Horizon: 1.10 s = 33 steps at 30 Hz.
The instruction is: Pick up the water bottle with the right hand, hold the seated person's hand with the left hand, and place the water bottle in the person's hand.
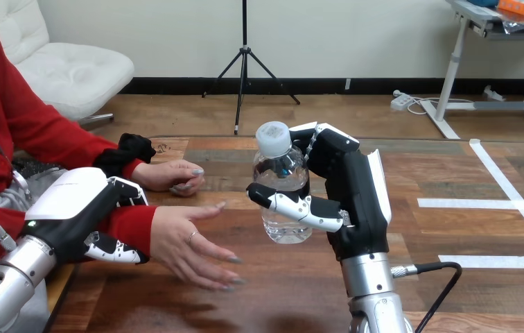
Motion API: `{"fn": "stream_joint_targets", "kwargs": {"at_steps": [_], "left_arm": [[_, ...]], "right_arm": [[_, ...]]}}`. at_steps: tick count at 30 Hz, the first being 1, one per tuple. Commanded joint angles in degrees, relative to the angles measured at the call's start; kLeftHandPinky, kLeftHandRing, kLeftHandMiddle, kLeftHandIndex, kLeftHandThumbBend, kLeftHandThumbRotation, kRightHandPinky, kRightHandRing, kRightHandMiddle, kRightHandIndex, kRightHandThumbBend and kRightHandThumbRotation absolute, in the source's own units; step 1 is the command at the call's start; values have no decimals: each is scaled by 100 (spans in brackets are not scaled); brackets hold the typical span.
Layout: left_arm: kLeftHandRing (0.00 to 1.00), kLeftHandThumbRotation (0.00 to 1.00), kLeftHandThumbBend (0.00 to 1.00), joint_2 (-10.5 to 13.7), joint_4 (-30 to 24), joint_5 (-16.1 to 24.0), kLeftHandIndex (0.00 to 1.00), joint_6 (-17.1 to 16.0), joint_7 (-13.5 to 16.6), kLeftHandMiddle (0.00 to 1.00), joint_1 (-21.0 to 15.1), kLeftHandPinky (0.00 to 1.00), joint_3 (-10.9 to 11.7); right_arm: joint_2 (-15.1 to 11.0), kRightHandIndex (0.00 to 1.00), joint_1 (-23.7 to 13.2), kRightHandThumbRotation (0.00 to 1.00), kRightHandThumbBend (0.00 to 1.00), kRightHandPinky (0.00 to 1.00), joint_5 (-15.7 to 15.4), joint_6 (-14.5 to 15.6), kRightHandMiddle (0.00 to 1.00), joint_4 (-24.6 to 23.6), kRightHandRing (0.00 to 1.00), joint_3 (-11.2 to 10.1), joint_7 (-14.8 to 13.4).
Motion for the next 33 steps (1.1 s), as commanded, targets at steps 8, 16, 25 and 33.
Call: {"fn": "stream_joint_targets", "kwargs": {"at_steps": [8,16,25,33], "left_arm": [[33,8,74,-166,-482,-213,46,-306,-20,43,-193,27,164],[34,9,74,-128,-535,-205,47,-376,-33,43,-185,27,188],[34,9,73,-105,-581,-256,47,-509,-86,44,-164,27,235],[35,10,73,-109,-651,-275,48,-604,-139,45,-145,28,287]], "right_arm": [[559,44,-465,0,79,37,70,-240,47,-104,42,-25,-21],[555,44,-502,0,78,37,71,-266,47,-58,43,-41,-26],[575,44,-568,0,79,36,35,-242,47,20,42,-64,-93],[652,44,-677,0,80,36,67,-272,46,181,42,-42,-83]]}}
